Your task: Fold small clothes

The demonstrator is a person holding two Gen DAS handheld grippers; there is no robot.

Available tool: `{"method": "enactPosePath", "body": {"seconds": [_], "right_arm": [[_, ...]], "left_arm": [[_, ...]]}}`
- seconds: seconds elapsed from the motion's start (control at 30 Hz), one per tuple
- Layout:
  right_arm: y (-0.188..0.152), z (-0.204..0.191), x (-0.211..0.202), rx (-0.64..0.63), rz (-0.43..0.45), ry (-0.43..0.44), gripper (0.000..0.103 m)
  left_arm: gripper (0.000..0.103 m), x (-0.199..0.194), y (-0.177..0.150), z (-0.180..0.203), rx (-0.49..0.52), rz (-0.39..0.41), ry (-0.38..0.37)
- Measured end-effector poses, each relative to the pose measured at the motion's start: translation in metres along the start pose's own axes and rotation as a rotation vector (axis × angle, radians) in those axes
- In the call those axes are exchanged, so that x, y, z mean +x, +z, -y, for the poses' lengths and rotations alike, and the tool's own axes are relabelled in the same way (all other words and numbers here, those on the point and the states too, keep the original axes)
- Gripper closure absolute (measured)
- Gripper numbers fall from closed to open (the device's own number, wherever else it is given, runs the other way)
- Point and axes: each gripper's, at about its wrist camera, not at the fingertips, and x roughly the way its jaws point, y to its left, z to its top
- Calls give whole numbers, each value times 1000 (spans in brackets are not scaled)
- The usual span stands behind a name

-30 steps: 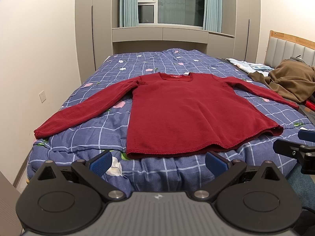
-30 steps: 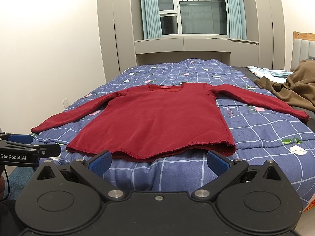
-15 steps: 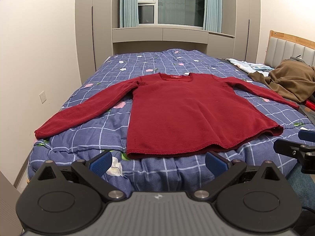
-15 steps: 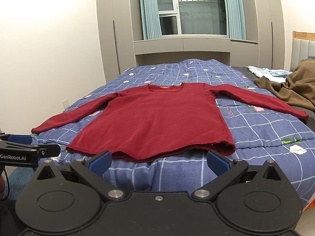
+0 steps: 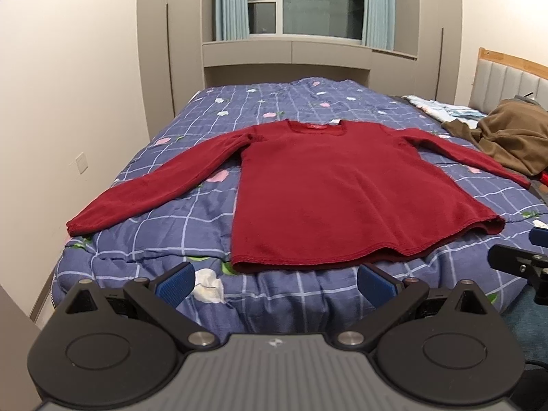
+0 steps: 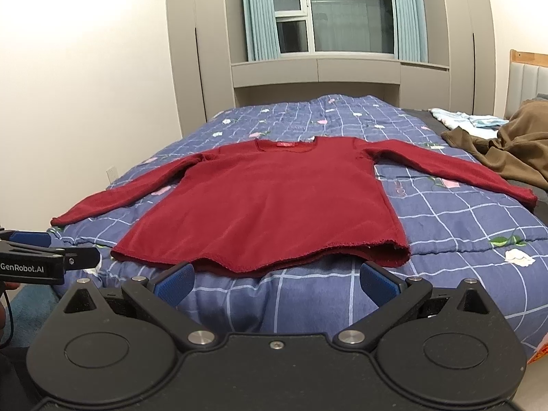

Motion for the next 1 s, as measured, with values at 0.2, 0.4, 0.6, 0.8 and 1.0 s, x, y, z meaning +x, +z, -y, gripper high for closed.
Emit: {"method": "enactPosePath", "body": {"seconds": [0.2, 0.4, 0.6, 0.8, 1.0], "right_arm": [[5, 0, 15, 0, -43, -17, 0], [18, -5, 36, -35, -96, -39, 0], [50, -20, 71, -102, -122, -24, 0], [82, -56, 115, -259, -89, 72, 0], [108, -110, 171, -373, -85, 226, 0]], "left_arm": [[0, 14, 5, -8, -22, -30, 22], [0, 34, 16, -29, -107, -80, 57], [0, 55, 32, -68, -216, -113, 133], [0, 74, 51, -115, -297, -139, 258], [0, 82, 68, -172, -400, -128, 379]]}}
